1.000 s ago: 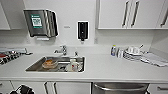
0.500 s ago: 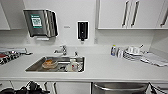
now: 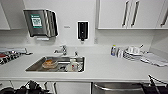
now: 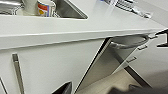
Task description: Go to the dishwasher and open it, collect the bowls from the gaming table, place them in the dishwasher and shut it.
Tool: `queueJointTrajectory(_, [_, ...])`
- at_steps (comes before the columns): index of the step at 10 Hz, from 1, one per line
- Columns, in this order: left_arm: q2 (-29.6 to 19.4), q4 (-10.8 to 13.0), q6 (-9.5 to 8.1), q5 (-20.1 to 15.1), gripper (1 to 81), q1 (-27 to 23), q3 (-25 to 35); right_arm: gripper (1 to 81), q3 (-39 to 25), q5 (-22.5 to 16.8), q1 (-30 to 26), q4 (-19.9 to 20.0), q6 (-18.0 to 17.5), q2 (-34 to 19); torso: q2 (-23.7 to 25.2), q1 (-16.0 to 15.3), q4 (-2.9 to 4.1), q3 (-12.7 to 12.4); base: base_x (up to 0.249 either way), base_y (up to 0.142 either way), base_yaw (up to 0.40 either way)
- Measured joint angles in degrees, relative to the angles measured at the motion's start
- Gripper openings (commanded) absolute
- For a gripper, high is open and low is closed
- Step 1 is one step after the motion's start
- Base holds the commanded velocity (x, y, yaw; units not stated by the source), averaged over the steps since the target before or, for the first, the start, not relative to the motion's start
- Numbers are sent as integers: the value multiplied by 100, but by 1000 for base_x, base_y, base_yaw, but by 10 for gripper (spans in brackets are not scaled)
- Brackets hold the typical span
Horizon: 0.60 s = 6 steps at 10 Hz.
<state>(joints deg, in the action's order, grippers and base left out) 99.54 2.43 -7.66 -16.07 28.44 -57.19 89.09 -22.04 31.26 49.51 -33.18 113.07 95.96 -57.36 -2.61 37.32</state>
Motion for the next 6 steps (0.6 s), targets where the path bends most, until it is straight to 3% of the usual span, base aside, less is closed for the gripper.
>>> queueJointTrajectory(3, [0,2,2,2,811,-2,-12,811,160,-52,160,-425,-837,347,0,0,0,0,0,0,0])
queueJointTrajectory(6, [2,0,2,2,811,-2,-30,811,306,-39,294,-590,-1089,600,0,0,0,0,0,0,0])
